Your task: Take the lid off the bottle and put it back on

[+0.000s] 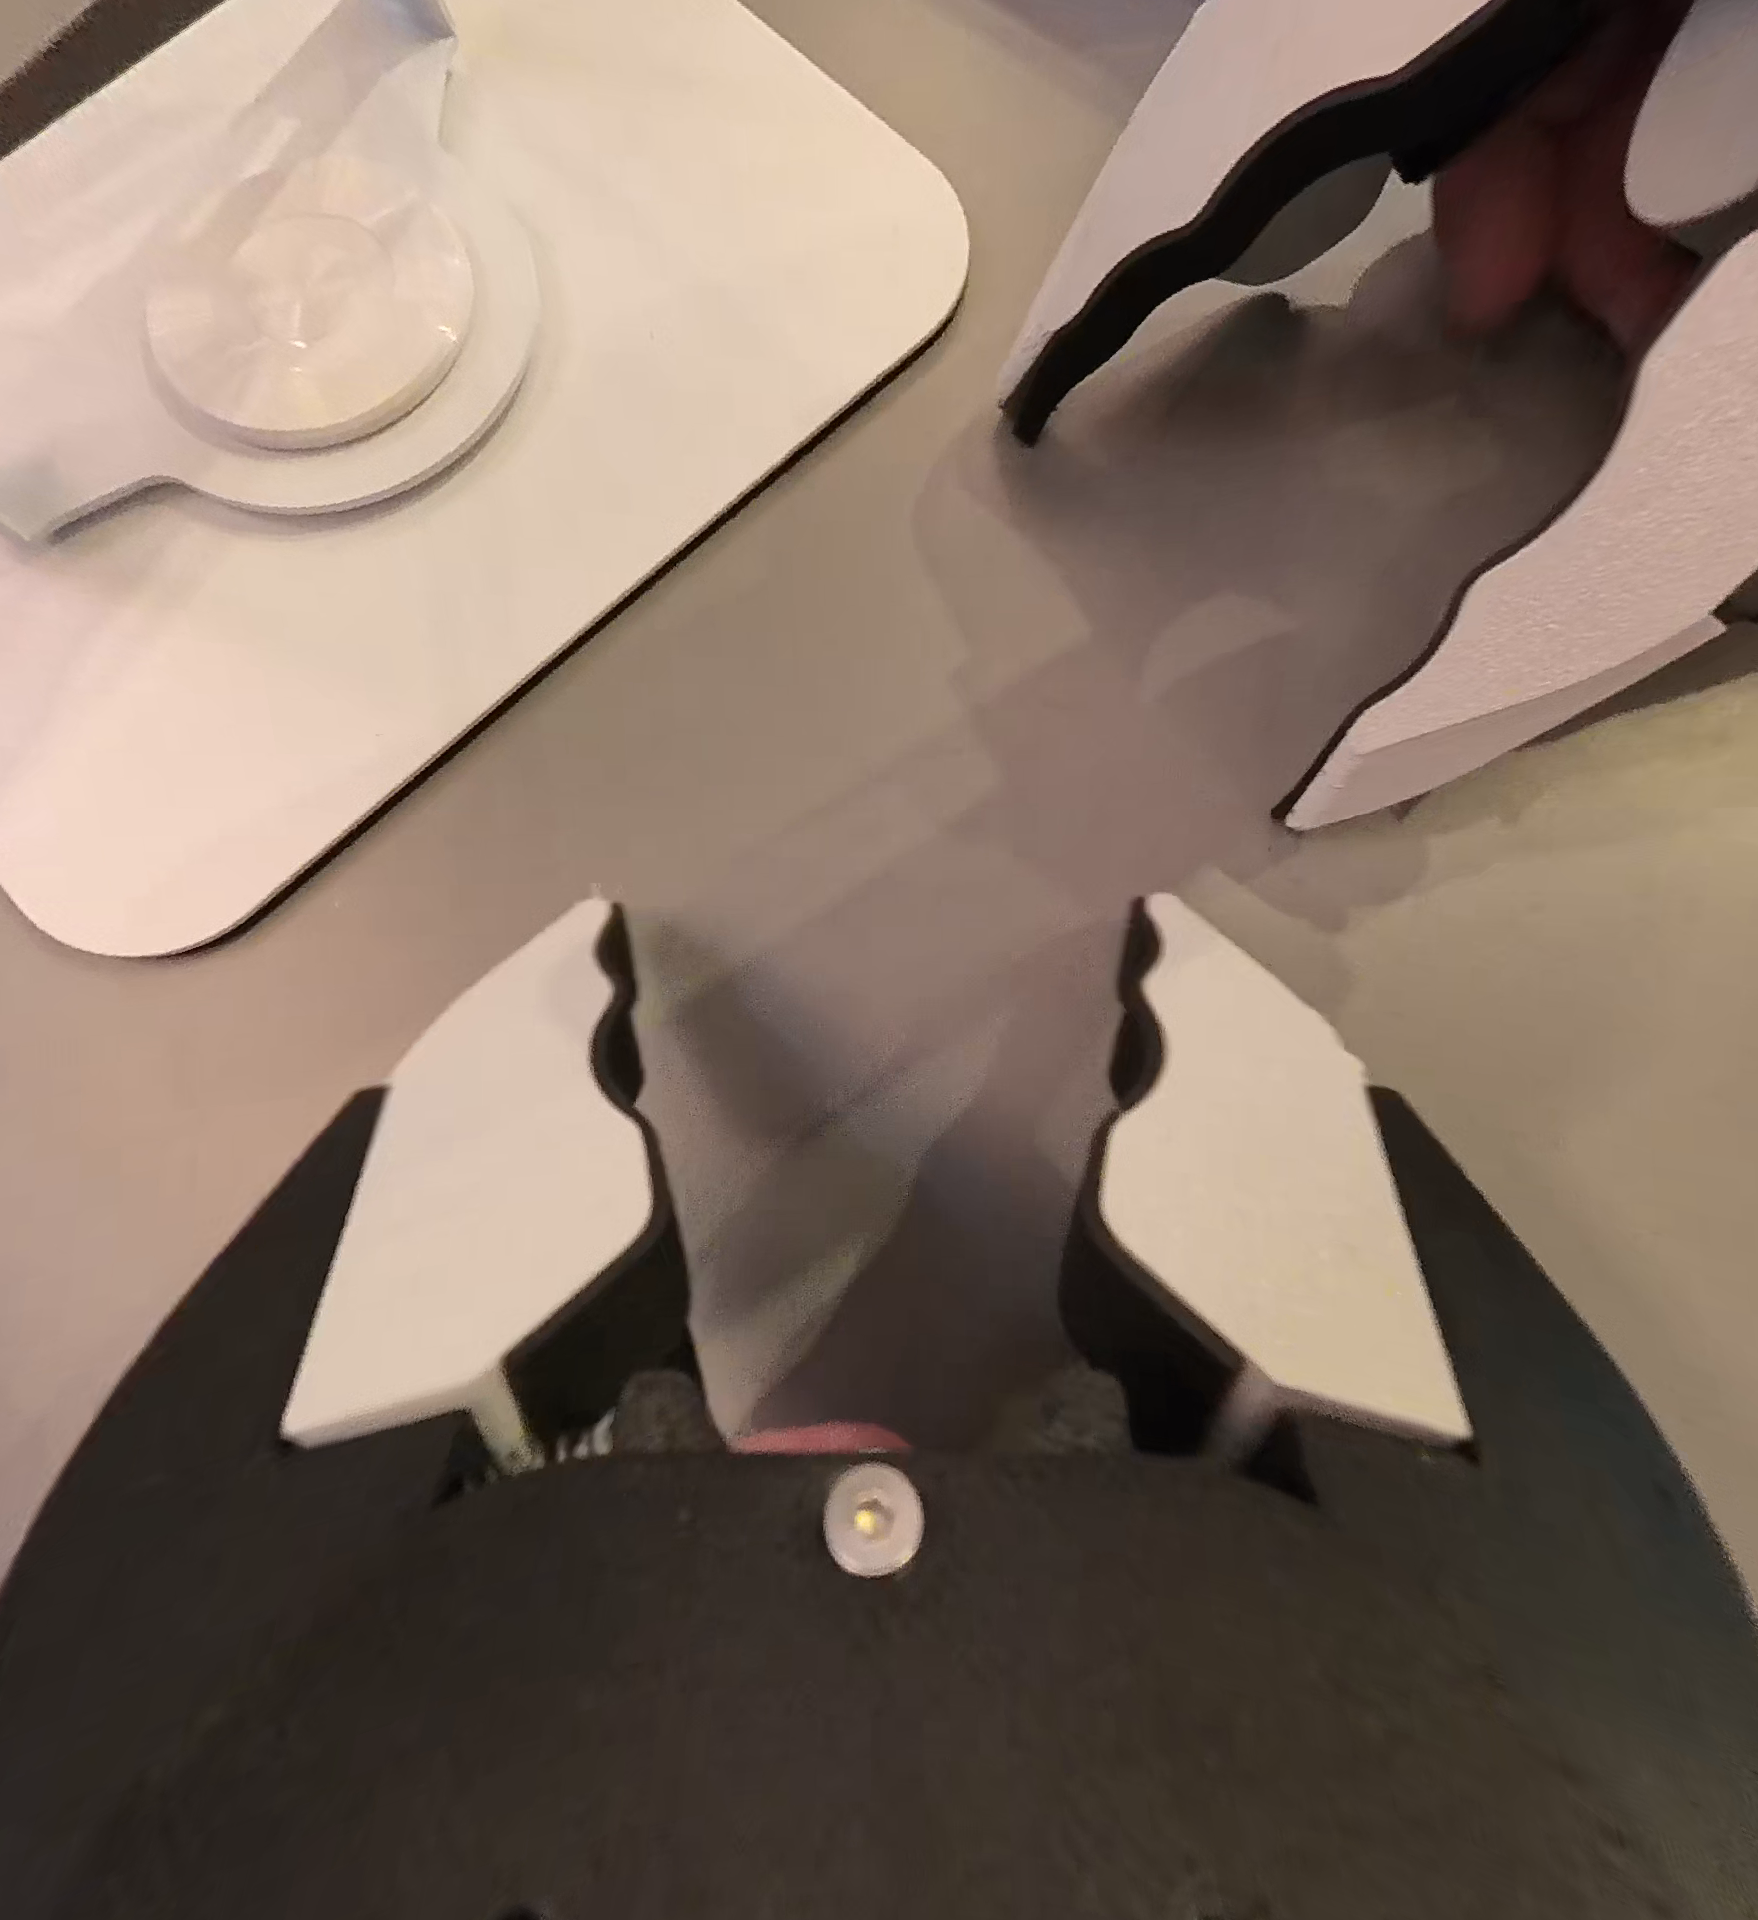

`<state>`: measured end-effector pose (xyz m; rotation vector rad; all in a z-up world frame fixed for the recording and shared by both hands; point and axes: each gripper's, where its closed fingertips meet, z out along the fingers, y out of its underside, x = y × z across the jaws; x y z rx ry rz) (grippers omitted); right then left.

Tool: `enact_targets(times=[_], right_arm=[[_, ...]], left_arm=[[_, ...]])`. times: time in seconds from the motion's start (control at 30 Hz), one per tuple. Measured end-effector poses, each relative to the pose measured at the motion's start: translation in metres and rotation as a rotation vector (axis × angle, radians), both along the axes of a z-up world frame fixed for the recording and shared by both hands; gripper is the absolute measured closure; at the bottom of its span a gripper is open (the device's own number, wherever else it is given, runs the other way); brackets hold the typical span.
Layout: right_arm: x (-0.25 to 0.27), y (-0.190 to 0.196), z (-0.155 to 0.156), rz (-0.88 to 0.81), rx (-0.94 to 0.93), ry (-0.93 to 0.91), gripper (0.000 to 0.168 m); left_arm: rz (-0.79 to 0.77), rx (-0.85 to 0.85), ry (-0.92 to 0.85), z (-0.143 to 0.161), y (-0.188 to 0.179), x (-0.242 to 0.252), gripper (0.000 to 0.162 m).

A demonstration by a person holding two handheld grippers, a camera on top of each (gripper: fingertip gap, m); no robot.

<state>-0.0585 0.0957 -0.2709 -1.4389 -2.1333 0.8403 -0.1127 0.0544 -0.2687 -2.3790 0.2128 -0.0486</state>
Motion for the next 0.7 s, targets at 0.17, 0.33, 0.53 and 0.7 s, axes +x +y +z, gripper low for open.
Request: enact_targets(times=[0.17,0.33,0.53,0.7], right_arm=[[0.000,0.000,0.000,0.001,0.000,0.000,0.076],[0.001,0.001,0.000,0.003,0.000,0.002,0.078],[0.001,0.002,0.001,0.001,-0.001,0.002,0.079],[0.001,0.002,0.000,0.000,-0.001,0.002,0.079]], left_arm=[[-0.109,0.175,0.011,0.045,-0.010,0.010,0.070],[0.178,0.419,0.189,0.146,-0.054,-0.072,0.063],[0.483,0.183,0.404,0.166,-0.127,-0.215,0.045],[0.524,-0.191,0.422,0.114,-0.147,-0.299,0.049]])
